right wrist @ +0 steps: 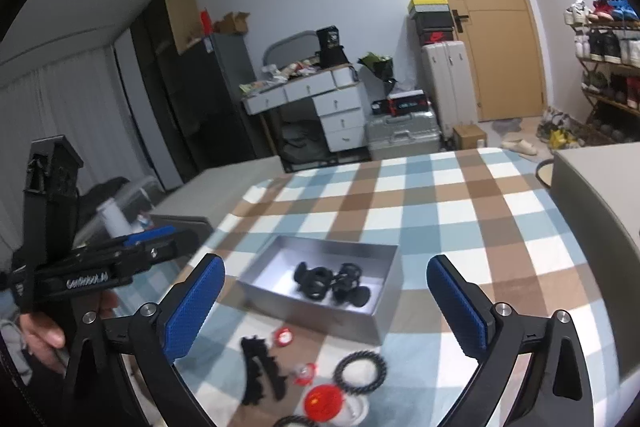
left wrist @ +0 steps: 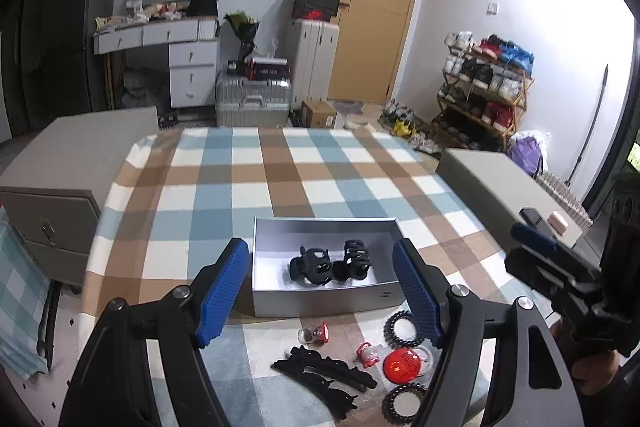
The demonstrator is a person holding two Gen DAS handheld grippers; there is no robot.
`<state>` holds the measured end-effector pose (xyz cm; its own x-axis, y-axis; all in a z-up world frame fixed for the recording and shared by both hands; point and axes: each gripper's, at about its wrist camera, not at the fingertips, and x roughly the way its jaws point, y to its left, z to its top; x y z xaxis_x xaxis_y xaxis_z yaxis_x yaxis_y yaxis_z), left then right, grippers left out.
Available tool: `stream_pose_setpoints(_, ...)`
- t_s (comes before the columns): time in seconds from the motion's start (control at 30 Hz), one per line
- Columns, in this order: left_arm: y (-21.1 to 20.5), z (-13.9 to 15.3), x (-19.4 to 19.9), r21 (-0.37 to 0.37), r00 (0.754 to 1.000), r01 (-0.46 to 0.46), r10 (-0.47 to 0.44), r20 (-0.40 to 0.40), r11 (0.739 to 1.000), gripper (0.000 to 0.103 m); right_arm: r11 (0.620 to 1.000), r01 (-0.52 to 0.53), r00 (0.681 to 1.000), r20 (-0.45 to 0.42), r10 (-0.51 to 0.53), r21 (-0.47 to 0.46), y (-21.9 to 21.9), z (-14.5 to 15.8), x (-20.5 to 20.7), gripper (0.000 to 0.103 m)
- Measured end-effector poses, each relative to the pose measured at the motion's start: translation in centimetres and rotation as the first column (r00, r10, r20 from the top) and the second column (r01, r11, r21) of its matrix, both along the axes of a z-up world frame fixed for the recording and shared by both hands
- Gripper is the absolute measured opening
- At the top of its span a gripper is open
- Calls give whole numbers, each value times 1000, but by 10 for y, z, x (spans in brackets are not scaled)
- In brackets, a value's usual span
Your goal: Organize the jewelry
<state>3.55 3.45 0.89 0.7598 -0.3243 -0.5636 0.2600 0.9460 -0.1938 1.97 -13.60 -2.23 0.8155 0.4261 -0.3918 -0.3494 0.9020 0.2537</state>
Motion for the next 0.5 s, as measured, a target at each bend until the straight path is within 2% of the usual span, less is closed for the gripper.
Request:
stream_pose_setpoints(0.03,2,2,-3,-10,1000,-9,9,10,1000,75,1000,5,1000,11,-5,-9,0,1,-5,103)
stream_pose_setpoints(0.07,3,2,-6,-17,1000,-18,18,17,1000,83,1000,7,1000,21,-7,-16,-1,2,-9,103)
stream_pose_setpoints(0.23,5,-15,-16,3,999,-49,49,24,999,85,999,12,999,34,-11,-34,-5,-5,-22,103)
stream_pose_setpoints(0.4,7,-43,-24,10,999,-42,42,-33,999,86,999,-17,998,-54,15,-33,-3,-29,-20,103)
stream_pose_setpoints(0.5,8,-62,-27,58,995,-82,85,-45,995,98,998,-53,995,-88,50,-31,1,-45,-19,103)
